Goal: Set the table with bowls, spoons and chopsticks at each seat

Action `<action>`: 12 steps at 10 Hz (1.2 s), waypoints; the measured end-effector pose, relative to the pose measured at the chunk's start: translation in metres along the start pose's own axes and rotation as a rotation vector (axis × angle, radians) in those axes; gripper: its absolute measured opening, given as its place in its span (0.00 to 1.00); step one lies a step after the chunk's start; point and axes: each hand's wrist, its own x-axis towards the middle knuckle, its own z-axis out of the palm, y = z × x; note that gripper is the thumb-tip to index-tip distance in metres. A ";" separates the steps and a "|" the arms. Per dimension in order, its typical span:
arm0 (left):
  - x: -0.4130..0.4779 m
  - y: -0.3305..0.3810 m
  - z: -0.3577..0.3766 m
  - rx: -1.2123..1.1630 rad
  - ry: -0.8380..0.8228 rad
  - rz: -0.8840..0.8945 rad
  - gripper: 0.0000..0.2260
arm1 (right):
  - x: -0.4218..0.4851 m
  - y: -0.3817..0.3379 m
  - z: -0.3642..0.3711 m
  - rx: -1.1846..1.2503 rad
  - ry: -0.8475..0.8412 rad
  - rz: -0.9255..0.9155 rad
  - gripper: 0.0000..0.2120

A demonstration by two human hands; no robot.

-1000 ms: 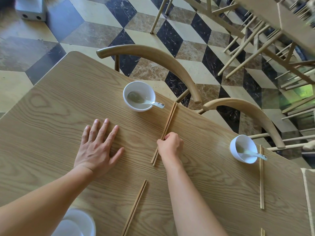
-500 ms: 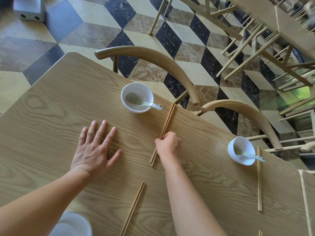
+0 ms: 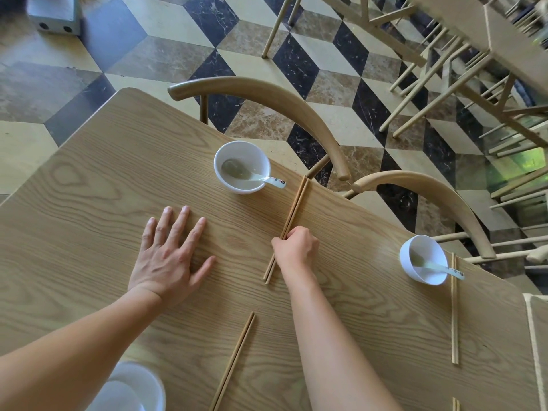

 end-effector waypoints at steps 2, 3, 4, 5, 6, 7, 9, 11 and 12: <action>-0.001 0.000 0.000 -0.003 0.002 0.000 0.37 | 0.000 0.001 0.001 -0.006 0.000 -0.005 0.10; 0.000 0.000 0.000 -0.002 0.000 0.000 0.37 | 0.000 0.002 0.001 -0.007 0.001 -0.016 0.10; 0.000 0.000 -0.001 -0.001 -0.001 -0.001 0.37 | 0.000 0.003 0.001 -0.011 0.001 -0.022 0.10; 0.000 0.001 -0.001 0.001 -0.005 -0.003 0.37 | 0.000 0.003 0.001 -0.009 -0.004 -0.025 0.09; 0.000 0.001 -0.002 -0.007 0.000 -0.003 0.37 | 0.001 0.003 0.002 -0.007 -0.005 -0.025 0.10; 0.000 0.001 -0.002 -0.006 0.001 -0.006 0.37 | 0.002 0.005 0.003 -0.015 -0.005 -0.022 0.11; 0.000 0.001 -0.003 -0.013 -0.007 -0.009 0.37 | 0.003 0.007 0.003 -0.009 0.000 -0.023 0.11; -0.002 -0.001 0.000 -0.005 0.025 0.002 0.37 | -0.003 0.015 0.002 0.033 0.006 -0.039 0.08; 0.000 -0.001 -0.001 -0.023 -0.004 -0.015 0.36 | -0.021 0.037 -0.001 0.005 -0.016 0.001 0.09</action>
